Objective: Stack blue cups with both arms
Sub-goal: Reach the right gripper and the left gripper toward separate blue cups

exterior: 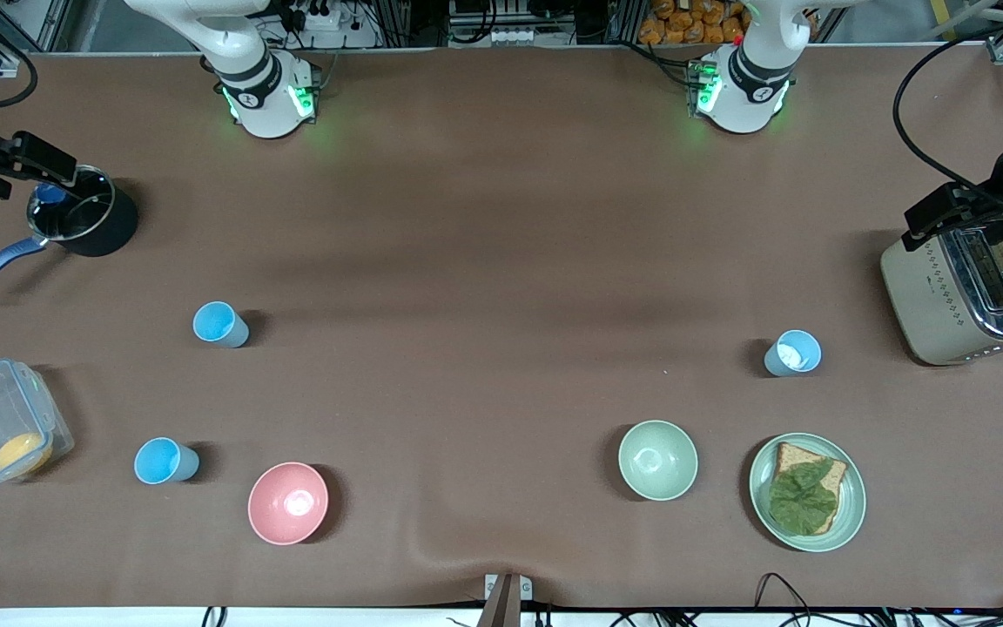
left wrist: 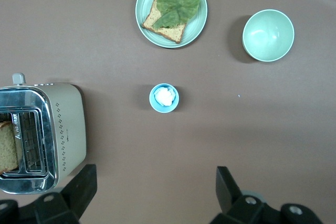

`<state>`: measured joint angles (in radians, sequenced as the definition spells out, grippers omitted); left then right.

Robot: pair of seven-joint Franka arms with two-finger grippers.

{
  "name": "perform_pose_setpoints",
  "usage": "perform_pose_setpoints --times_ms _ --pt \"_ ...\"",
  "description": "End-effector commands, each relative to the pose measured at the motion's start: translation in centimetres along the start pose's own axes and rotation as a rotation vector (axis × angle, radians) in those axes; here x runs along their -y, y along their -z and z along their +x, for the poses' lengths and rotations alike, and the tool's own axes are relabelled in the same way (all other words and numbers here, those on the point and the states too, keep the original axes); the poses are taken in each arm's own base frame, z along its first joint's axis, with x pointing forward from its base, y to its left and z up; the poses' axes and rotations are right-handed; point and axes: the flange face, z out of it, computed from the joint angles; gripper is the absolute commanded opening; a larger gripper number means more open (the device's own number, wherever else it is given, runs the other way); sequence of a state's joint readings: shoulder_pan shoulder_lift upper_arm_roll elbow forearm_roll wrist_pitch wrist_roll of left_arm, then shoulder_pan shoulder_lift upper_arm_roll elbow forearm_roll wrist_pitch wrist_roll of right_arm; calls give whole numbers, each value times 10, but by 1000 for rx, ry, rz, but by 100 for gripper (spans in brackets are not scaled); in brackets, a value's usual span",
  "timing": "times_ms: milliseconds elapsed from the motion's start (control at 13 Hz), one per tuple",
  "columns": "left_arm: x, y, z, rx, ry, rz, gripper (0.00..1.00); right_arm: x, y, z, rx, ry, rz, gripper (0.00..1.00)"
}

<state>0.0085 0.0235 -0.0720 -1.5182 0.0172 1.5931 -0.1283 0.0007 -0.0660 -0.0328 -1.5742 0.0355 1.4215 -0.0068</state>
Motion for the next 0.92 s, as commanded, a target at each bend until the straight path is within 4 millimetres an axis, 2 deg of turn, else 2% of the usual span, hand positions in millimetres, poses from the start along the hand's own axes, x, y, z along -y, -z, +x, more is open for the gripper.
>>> perform_pose_setpoints --times_ms 0,154,231,385,462,615,692,846 --pt "3 9 -5 -2 -12 20 100 -3 6 1 5 -2 -12 100" --pt "5 7 -2 0 -9 20 100 -2 7 1 4 -1 -12 100" --pt "6 -3 1 17 -7 17 100 -2 5 1 8 -1 -12 100" --pt "7 -45 19 72 -4 19 100 -1 2 3 15 1 -13 100" --pt "6 -72 25 76 -6 20 100 -2 -11 12 42 -2 -13 100" --pt "10 -132 26 50 -4 20 100 -5 -63 30 220 -9 -13 100" --pt "12 -162 25 41 0 18 100 -10 -80 35 283 -21 -14 100" --pt "20 -226 19 0 11 10 100 -27 -95 42 312 -50 -6 100"
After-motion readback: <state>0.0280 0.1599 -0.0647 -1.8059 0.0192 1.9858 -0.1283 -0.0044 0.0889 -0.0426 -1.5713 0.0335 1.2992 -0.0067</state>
